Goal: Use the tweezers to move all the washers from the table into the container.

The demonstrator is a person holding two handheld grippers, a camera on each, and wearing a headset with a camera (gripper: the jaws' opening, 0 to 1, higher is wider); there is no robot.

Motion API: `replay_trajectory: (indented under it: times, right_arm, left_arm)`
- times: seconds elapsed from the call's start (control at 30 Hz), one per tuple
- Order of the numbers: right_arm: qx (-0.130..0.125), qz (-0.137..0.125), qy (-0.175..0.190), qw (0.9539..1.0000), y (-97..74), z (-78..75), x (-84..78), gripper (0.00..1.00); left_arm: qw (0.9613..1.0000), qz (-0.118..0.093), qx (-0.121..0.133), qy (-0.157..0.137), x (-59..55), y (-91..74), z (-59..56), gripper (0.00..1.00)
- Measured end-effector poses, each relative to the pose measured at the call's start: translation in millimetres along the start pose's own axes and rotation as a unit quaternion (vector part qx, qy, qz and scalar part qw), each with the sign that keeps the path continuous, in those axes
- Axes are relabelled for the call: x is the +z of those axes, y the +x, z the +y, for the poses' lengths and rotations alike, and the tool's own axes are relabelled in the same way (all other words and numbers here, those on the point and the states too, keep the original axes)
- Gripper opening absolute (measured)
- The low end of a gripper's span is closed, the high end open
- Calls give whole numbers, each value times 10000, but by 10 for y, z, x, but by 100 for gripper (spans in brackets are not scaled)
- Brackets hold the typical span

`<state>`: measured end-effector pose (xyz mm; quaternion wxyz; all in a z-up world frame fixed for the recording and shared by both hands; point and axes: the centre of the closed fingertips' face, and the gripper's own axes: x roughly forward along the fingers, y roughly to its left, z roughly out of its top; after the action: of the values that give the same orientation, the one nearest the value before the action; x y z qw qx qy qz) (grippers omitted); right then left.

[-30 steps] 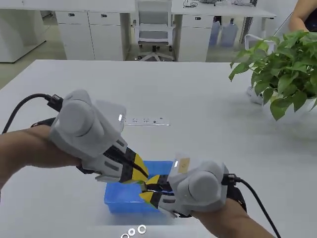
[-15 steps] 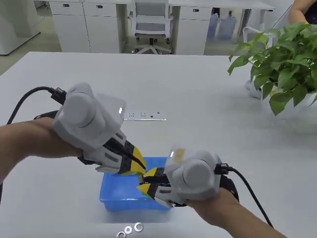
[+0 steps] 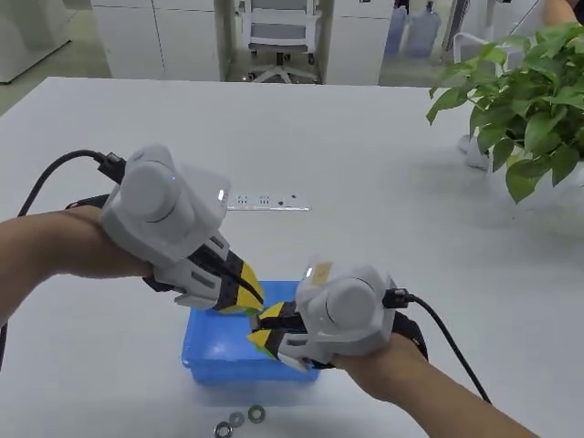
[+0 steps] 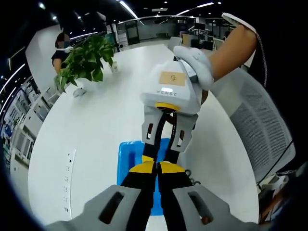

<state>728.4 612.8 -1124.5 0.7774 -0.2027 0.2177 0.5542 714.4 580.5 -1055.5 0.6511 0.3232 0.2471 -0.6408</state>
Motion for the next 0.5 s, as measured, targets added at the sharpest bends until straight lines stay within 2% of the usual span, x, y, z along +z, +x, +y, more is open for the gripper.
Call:
replay_trajectory:
  times: [0.5]
  right_arm:
    - [56,90,90,9999,52,-18,-63,11]
  left_arm:
    - [10000,2,-67,-43,-41,62,26,5]
